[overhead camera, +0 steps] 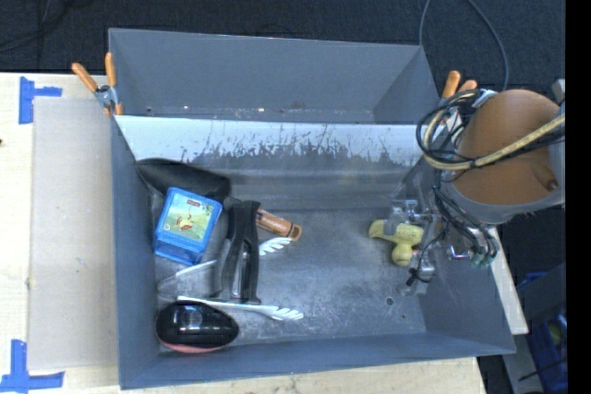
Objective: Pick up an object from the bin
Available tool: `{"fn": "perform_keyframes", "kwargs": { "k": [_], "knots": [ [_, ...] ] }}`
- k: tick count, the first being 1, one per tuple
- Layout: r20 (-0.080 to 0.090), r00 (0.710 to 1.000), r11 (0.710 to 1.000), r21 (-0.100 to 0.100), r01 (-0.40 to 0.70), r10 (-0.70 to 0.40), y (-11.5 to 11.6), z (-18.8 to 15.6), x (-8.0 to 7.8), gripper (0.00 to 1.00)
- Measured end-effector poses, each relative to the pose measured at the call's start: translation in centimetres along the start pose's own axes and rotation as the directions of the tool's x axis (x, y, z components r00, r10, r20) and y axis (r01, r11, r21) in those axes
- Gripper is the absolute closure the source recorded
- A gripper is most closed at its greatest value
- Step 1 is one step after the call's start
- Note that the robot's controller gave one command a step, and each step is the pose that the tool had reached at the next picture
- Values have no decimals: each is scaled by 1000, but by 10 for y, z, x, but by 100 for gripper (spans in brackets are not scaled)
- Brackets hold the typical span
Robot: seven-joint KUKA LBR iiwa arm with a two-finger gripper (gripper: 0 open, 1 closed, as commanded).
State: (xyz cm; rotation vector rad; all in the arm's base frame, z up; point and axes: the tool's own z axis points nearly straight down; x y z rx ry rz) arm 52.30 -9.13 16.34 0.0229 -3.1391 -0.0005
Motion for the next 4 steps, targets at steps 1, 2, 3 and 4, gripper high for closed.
{"fn": "perform_keyframes", "kwargs": {
  "k": [1,2,3,4],
  "knots": [
    [0,1000,1000,0,0,0,0,0,0,0],
    [9,1000,1000,1,-8,8,5,15,15,0],
    [5,994,994,1,106,-106,-1,68,45,0],
    [0,1000,1000,-1,-16,16,51,72,37,0]
  ]
}}
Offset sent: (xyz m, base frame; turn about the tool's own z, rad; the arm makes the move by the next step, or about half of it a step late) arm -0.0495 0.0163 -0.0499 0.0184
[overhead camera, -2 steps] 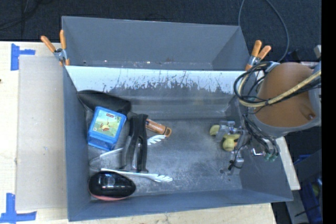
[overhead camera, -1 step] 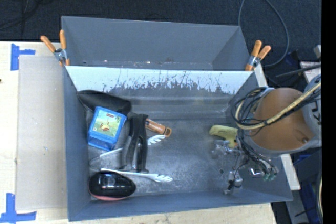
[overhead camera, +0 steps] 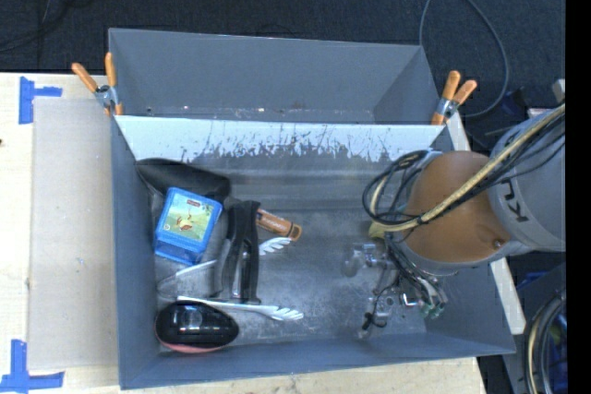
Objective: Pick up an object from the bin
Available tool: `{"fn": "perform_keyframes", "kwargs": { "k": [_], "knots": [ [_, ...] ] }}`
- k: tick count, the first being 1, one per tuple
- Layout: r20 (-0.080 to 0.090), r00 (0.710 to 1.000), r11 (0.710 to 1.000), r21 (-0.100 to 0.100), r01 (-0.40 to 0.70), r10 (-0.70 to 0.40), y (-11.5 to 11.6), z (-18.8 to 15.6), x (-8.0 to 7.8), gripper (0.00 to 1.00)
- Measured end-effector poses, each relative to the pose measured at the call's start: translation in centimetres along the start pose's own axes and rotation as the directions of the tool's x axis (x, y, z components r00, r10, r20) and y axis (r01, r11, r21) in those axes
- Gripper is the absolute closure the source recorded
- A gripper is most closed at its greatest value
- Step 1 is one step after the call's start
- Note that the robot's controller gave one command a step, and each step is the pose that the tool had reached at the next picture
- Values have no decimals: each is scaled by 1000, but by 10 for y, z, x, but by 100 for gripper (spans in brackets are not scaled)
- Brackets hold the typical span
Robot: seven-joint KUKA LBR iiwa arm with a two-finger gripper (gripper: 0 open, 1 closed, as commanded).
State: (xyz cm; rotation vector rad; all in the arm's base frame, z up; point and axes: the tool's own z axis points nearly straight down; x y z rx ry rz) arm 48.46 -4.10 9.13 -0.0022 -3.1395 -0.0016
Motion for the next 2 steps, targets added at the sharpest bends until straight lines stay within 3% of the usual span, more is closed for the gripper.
{"fn": "perform_keyframes", "kwargs": {
  "k": [1,2],
  "knots": [
    [-1,999,999,-2,-33,33,26,1,2,0],
    [-1,994,994,0,-110,110,13,-4,3,0]
  ]
}}
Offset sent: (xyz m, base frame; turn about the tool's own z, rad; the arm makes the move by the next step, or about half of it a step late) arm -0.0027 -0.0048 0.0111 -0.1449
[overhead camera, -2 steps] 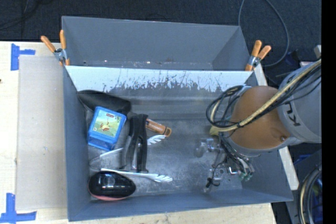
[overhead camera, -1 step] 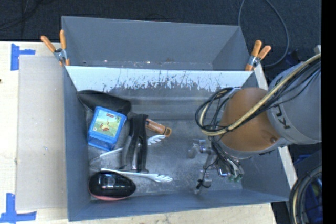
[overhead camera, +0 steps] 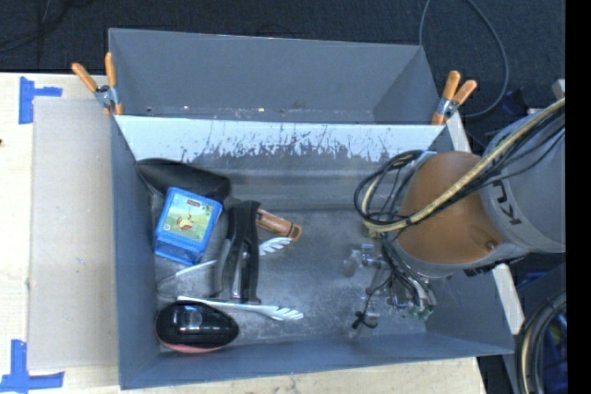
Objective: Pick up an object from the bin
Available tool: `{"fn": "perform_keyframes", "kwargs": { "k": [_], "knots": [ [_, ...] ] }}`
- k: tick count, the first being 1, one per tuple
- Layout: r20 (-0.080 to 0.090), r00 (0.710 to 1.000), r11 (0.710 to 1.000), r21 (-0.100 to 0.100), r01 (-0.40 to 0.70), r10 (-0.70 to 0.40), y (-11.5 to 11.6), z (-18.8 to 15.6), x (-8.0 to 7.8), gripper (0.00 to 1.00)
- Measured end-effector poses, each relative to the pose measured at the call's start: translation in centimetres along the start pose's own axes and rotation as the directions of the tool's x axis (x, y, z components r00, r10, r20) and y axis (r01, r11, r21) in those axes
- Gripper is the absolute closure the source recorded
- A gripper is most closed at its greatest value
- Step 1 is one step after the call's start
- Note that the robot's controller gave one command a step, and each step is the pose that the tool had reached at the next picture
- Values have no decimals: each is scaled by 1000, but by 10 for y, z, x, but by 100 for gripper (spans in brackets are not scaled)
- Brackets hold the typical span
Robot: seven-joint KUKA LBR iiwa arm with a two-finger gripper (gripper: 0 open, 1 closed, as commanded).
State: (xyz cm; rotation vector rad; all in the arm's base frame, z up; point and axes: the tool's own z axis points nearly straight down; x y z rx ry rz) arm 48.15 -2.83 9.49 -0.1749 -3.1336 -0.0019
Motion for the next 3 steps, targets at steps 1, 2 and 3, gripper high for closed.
{"fn": "perform_keyframes", "kwargs": {
  "k": [1,2,3],
  "knots": [
    [-2,969,969,-2,247,-247,8,7,0,0],
    [-1,999,999,1,44,-44,56,21,-32,0],
    [-3,1000,1000,-1,-8,8,69,20,-36,0]
  ]
}}
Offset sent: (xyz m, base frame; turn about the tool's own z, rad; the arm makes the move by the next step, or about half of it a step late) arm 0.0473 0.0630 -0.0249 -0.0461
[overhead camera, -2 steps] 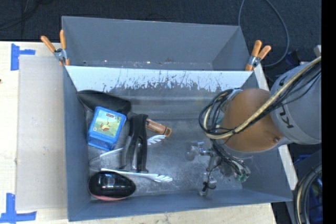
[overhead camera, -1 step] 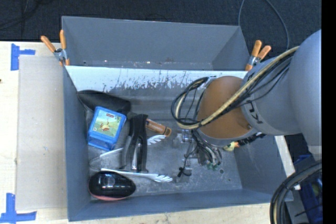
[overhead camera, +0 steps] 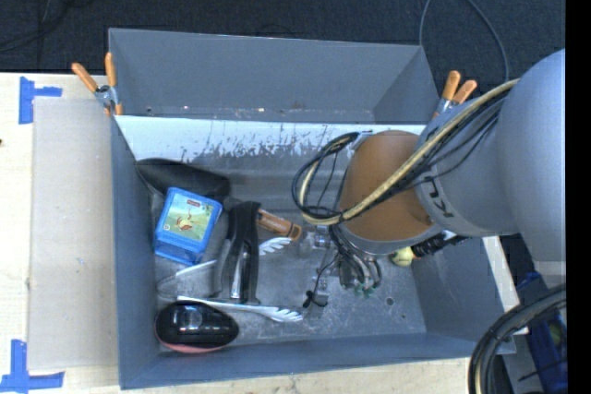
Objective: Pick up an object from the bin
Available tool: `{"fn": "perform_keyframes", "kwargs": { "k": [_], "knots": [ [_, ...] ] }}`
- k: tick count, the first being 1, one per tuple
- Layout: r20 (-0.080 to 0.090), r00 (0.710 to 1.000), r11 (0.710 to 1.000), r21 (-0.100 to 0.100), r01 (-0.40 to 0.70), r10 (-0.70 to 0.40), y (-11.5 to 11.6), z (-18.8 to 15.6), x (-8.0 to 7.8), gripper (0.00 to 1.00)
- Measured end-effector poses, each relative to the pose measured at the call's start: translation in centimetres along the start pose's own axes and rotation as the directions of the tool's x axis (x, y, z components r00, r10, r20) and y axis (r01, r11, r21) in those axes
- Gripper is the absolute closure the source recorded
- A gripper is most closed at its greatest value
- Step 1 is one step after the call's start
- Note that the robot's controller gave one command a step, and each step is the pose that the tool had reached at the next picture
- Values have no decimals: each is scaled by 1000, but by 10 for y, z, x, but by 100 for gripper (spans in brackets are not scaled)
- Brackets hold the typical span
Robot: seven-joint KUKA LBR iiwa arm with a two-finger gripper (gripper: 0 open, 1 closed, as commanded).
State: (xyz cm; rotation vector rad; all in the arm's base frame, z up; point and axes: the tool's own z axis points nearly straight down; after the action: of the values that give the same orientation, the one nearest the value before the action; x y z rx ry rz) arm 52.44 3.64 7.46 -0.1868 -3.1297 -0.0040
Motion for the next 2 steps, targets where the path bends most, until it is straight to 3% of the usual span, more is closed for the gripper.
{"fn": "perform_keyframes", "kwargs": {
  "k": [1,2],
  "knots": [
    [-11,1000,1000,14,27,-26,28,5,30,0],
    [-13,998,999,11,-53,53,38,5,33,0]
  ]
}}
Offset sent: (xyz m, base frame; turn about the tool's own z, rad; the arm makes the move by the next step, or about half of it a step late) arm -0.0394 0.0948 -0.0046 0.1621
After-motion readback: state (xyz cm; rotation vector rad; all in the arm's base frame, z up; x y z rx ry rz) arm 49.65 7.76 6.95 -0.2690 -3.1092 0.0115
